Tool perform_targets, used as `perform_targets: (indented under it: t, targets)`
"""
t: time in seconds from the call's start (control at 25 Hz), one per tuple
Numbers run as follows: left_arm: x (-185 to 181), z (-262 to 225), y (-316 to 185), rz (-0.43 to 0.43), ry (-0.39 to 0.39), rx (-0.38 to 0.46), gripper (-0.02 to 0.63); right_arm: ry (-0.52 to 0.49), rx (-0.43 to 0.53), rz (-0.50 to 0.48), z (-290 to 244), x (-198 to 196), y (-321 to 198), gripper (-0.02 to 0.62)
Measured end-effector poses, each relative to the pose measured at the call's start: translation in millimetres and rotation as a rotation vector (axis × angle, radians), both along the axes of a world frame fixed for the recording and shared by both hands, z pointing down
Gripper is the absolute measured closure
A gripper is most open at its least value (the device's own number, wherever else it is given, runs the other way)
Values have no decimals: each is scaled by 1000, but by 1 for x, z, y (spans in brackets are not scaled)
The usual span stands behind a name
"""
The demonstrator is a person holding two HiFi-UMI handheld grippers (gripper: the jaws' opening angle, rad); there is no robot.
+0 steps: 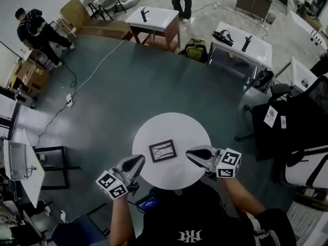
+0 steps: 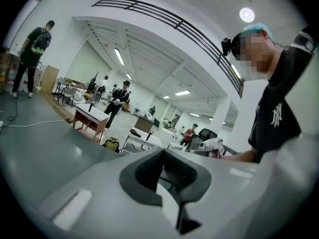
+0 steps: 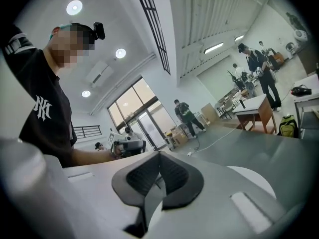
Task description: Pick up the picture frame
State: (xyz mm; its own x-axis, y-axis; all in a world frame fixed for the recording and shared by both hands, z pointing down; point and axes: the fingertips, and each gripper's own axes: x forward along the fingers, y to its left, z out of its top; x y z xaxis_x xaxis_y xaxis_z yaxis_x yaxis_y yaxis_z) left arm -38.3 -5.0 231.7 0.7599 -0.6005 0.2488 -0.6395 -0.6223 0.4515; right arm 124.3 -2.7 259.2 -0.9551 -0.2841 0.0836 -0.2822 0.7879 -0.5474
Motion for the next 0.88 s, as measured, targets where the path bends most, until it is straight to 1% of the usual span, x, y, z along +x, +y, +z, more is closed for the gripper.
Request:
perform_targets:
  t: [0.08, 0.12, 0.24, 0.32, 0.48, 0.72, 0.88]
  targets:
    - [-7, 15, -9, -32, -6, -7, 602, 28, -14, -5, 22, -4, -11, 599]
    - [-12, 27, -11, -44, -11, -21, 601, 43, -26, -9, 33, -8, -16, 581]
    - [-26, 71, -9, -67, -12, -104, 598, 79, -72, -6, 66, -17, -21, 561]
    - [-36, 99, -9, -76, -5, -166, 588, 100, -105, 16, 86, -25, -26, 533]
    - [-59, 153, -24, -99, -7, -247, 567, 138, -150, 60, 127, -45, -48, 486]
    - [-70, 228, -33, -93, -25, -355, 529, 203, -207, 78, 190, -62, -61, 480]
    - [-72, 277, -31, -106, -40, -434, 495, 299, -274, 71, 238, -69, -58, 480]
